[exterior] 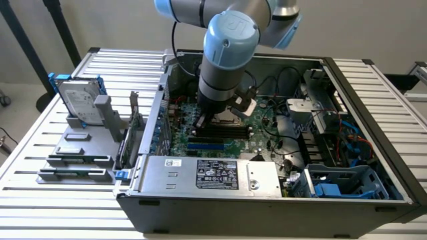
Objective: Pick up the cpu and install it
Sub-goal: 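Install the first cpu locking lever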
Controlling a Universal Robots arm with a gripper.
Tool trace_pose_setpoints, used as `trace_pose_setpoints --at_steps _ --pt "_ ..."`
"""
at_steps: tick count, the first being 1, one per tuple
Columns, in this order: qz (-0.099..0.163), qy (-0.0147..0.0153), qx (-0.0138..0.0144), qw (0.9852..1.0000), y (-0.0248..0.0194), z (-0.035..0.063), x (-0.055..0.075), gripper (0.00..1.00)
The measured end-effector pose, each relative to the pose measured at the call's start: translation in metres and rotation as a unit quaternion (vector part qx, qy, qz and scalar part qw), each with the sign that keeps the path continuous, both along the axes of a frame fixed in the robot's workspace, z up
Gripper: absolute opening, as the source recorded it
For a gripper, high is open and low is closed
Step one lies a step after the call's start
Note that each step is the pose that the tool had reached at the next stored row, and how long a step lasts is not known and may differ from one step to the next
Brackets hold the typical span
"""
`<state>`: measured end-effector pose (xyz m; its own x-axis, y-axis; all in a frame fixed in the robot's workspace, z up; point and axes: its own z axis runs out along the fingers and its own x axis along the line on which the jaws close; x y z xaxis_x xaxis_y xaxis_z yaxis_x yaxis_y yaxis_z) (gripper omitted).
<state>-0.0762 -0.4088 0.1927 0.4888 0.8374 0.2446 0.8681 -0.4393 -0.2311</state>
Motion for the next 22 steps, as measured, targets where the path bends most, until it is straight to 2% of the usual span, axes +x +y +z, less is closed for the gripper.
trace_pose_setpoints --at_steps 5,8,14,18,22 --pt "0.001 0.0001 0.0001 1.0 0.0001 0.0094 0.0 0.11" --pt "0.002 0.0001 0.0 1.0 0.0027 0.0115 0.0 0.11" --pt "0.01 0.0001 -0.0011 1.0 0.0186 0.0141 -0.001 0.11" --pt "0.019 0.0001 -0.0034 0.9998 0.028 0.0159 -0.001 0.11" --pt "0.03 0.0001 -0.0062 0.9995 0.0356 0.019 -0.001 0.11"
